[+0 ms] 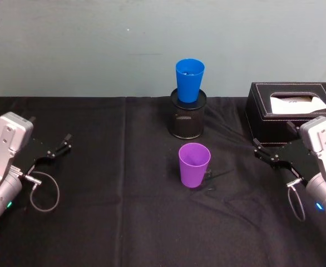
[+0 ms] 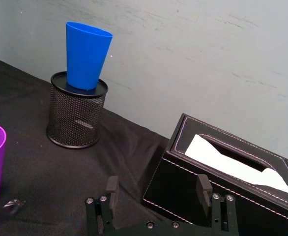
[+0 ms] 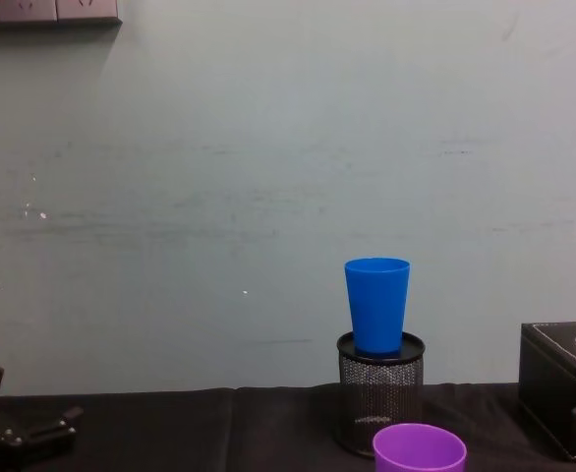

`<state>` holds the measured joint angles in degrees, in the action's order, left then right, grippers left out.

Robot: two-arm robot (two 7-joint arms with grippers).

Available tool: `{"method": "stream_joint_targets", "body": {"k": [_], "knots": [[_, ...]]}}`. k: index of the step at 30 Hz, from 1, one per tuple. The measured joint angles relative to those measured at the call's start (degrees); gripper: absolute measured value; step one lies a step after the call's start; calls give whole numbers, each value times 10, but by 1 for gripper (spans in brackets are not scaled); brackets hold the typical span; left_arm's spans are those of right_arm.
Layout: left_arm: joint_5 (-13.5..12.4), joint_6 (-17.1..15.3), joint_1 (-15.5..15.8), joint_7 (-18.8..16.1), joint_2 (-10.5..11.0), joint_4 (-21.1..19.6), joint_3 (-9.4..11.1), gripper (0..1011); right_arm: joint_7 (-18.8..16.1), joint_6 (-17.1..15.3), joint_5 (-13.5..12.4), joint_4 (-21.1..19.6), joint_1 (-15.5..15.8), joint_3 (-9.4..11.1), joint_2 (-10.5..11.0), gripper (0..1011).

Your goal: Pick up one cup with a gripper and tap it against the other cup.

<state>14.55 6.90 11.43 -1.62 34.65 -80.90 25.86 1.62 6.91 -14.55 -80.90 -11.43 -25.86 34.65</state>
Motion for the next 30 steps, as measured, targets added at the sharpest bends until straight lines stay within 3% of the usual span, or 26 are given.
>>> {"method": "stream_joint_targets", "body": {"k": [30], "knots": [[0,0,0,0,0,0,0,1000,0,0,0,0,0,0,0,1003]]}}
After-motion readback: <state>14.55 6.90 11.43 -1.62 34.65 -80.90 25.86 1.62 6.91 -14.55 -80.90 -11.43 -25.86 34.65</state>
